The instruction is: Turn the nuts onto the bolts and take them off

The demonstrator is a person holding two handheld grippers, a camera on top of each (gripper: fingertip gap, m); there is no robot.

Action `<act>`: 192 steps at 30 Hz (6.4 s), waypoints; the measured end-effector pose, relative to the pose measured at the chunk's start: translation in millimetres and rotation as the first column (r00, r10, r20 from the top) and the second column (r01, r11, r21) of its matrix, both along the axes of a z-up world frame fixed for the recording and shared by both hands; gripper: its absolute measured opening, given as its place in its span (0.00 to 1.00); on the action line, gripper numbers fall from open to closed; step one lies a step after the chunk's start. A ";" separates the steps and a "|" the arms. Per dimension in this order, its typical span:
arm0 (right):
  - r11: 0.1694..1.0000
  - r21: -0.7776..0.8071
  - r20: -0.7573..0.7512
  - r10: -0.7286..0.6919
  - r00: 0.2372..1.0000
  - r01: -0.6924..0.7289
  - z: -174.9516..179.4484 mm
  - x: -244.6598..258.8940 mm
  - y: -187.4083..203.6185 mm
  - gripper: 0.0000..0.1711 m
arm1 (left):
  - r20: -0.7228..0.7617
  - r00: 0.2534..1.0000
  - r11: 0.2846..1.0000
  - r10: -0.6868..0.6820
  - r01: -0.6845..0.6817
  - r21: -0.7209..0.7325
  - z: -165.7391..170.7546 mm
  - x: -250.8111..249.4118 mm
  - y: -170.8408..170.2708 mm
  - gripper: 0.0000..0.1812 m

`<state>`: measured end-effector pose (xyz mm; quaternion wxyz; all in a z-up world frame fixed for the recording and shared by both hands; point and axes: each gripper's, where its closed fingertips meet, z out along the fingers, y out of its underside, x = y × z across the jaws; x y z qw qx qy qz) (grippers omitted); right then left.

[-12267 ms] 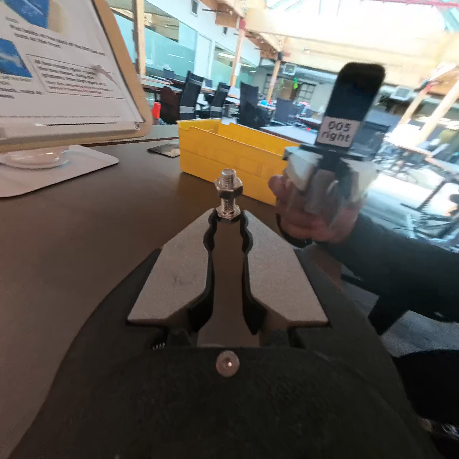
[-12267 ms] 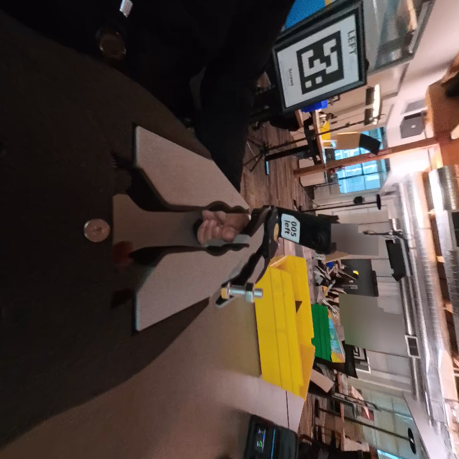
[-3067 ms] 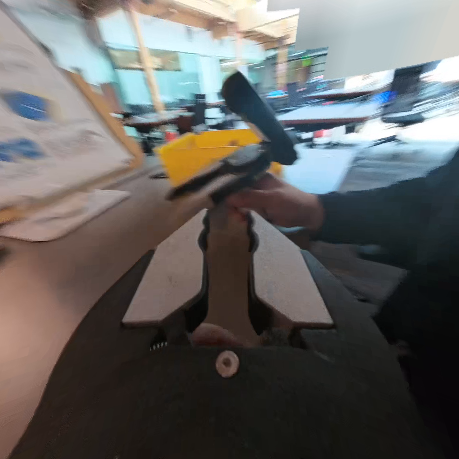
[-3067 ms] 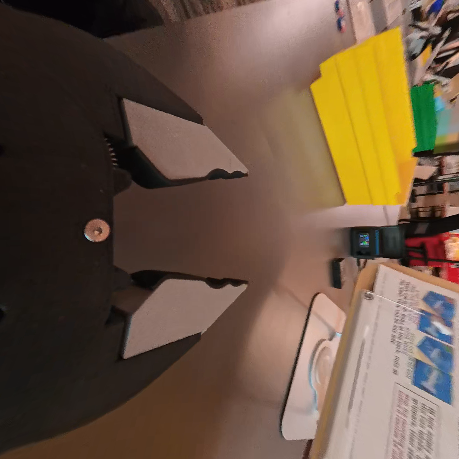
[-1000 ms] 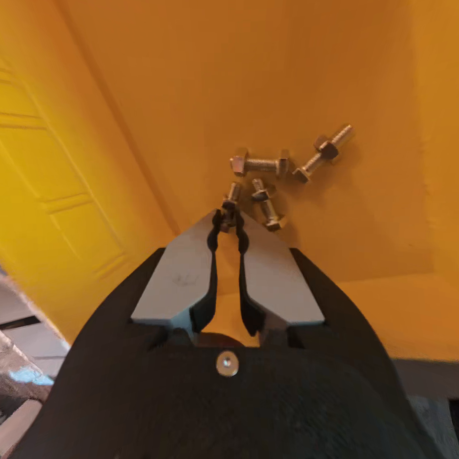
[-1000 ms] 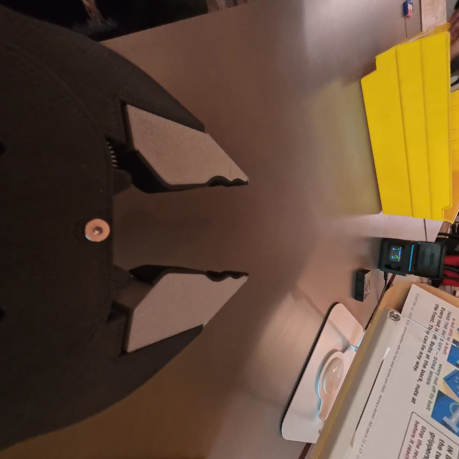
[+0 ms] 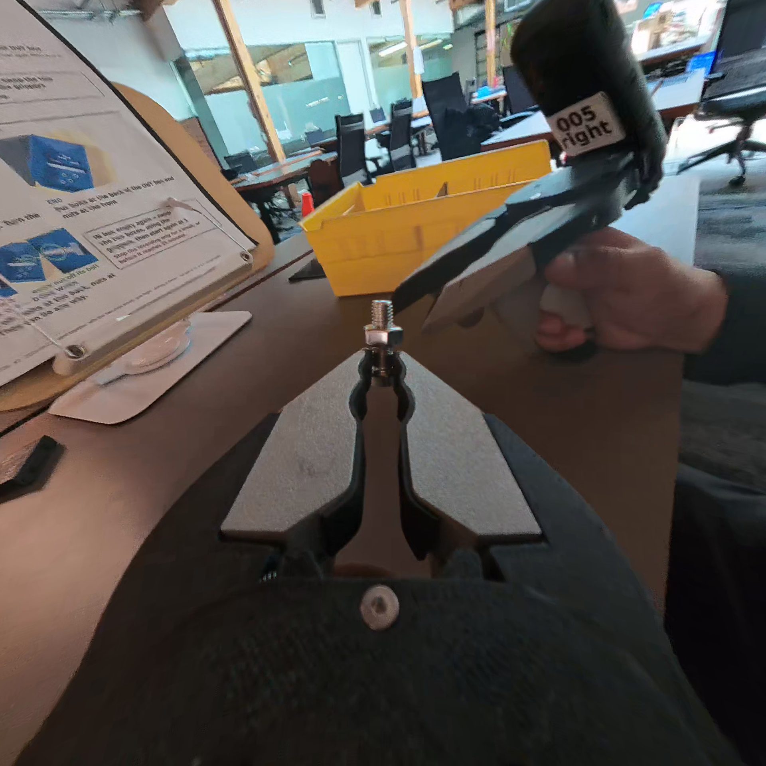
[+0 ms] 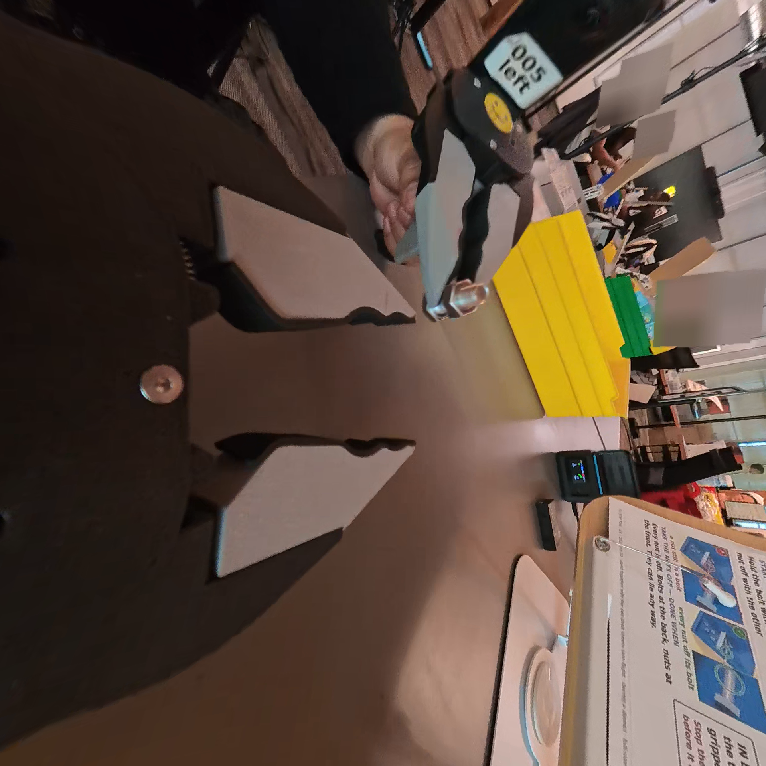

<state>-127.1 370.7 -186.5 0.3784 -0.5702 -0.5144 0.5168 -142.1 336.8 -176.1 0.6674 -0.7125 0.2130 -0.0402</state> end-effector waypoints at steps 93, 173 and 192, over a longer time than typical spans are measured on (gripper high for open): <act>0.889 0.453 0.013 0.067 0.998 -0.065 -2.0 0.4 -52.2 0.29 | 0.354 0.907 0.964 -0.227 0.261 -0.052 11.0 11.5 -25.0 0.04; 0.977 0.162 -0.017 0.146 0.989 -0.141 4.7 -0.7 -36.6 0.04 | 0.302 0.949 0.923 -0.086 0.190 -0.335 -28.6 4.1 -16.8 0.22; 0.954 0.179 -0.137 0.264 0.955 -0.238 25.8 8.1 -63.7 0.03 | 0.369 0.894 0.851 -0.254 0.388 -0.354 -29.1 44.0 -21.1 0.20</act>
